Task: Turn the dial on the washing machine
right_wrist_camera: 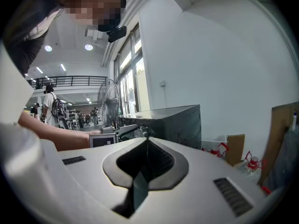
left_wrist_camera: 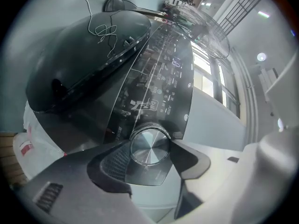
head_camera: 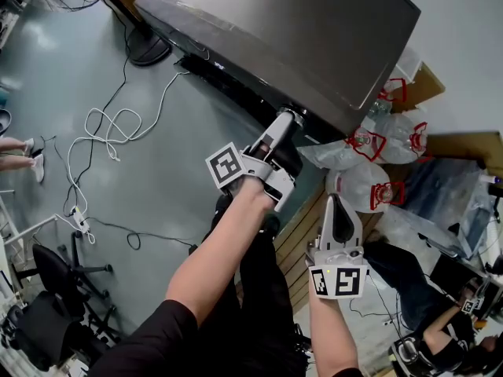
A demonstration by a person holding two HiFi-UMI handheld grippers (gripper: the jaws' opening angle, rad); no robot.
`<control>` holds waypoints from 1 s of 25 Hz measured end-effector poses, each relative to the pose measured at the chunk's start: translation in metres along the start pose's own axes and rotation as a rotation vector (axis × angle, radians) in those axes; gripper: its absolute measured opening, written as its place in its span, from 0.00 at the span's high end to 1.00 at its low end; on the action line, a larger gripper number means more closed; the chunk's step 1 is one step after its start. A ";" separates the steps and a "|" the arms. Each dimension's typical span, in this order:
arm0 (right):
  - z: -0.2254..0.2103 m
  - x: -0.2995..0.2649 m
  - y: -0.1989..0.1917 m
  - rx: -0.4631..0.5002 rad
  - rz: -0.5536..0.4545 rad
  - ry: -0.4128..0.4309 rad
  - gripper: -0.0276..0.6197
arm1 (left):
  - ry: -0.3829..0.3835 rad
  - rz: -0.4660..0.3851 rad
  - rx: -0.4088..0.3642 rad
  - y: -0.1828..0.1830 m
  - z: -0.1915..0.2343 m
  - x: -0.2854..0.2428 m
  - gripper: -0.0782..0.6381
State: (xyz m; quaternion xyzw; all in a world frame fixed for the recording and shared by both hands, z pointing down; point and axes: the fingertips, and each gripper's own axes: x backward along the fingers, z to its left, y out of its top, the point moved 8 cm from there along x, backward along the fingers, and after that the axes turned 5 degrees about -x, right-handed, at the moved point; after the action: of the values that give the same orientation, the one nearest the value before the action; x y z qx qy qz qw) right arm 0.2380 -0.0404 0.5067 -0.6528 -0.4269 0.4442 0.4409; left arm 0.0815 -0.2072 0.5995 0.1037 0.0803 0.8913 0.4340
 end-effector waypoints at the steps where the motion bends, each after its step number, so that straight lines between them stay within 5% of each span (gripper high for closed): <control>1: 0.000 -0.001 0.000 0.000 0.001 0.000 0.92 | -0.002 0.001 0.007 0.000 0.000 0.000 0.50; 25: 0.003 -0.009 -0.003 -0.006 0.006 0.001 0.92 | -0.049 -0.029 0.212 -0.001 0.009 -0.001 0.50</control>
State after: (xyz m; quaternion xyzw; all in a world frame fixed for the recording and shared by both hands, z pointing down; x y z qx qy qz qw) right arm 0.2322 -0.0479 0.5104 -0.6556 -0.4259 0.4439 0.4379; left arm 0.0852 -0.2063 0.6080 0.1698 0.1651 0.8685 0.4354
